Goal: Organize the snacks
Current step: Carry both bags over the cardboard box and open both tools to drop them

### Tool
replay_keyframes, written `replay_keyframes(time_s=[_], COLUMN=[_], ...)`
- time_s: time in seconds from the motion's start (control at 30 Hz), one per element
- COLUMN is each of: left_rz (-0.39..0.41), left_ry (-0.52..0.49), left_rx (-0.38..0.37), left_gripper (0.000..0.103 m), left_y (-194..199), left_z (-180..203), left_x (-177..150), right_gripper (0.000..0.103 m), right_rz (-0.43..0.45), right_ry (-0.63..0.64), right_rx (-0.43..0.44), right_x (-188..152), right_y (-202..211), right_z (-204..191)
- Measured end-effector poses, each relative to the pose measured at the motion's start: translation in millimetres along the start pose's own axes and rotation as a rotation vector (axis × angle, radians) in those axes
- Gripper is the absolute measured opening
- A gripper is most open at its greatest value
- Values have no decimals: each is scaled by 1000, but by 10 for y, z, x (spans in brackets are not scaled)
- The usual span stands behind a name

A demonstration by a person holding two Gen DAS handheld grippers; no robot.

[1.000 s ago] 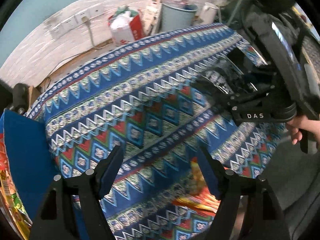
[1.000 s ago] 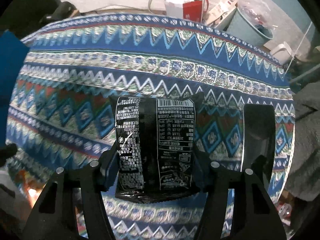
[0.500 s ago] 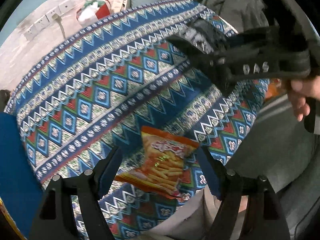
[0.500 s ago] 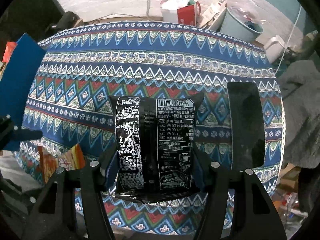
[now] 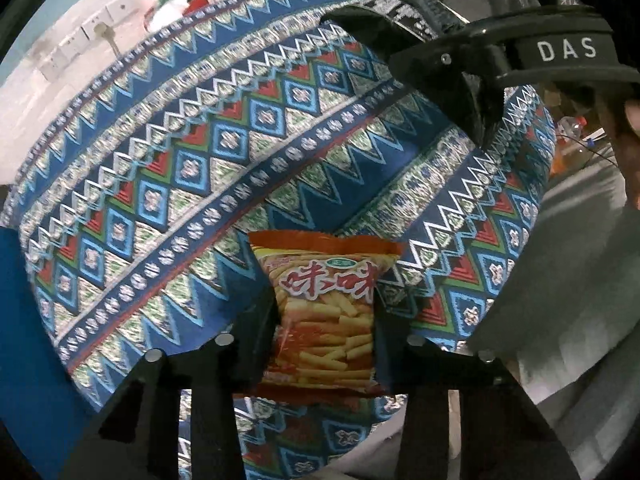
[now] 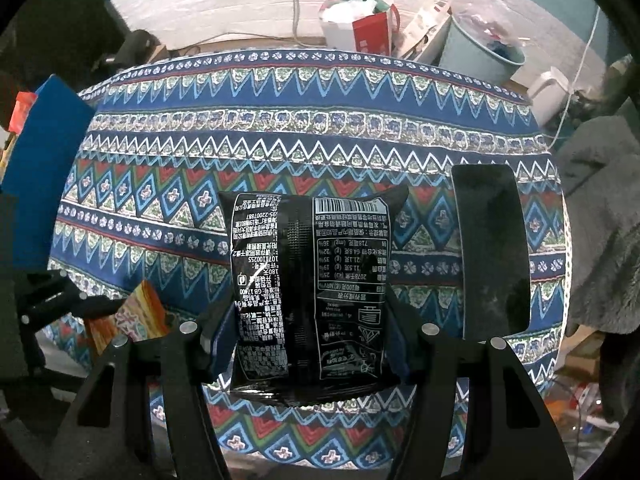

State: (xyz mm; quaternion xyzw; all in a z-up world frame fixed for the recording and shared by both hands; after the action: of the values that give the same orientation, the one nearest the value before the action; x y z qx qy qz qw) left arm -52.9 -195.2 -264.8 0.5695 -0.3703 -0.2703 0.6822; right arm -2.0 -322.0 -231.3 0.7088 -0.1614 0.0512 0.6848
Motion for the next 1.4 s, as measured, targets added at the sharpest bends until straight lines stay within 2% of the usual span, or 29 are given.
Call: replay_keyframes(time_s=[0.6,1.27,1.4], left_rz=[159,304,333], left_ry=[177,351,398], left_rx=[209,313,297], left_gripper=[40,40,40], left_y=[702,1576,1695], left_z=[-785,-1427,-1548], left_x=[41,-218,-323], right_gripper=[61,61,61], right_rz=[81,186,202], right_ry=[44,142,164], right_rx=[29,127,145], right_x=[170,463,515], right_y=[189,642,726], right_z=[-332,-1205,-1384])
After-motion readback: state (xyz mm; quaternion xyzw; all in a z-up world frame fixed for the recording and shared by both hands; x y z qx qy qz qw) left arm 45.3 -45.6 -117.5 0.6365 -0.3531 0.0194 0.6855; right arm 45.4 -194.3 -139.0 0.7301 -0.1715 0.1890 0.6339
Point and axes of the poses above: each gripper's, at about its wrist camera, not at the fingertips, and y roughly against the way its jaws point, z to its right, x to its top, the point moved 9 cm from there along -y, roughly the way its jaws point, and after that the axes turned 8 degrees about -y, right-handed, at the moved point
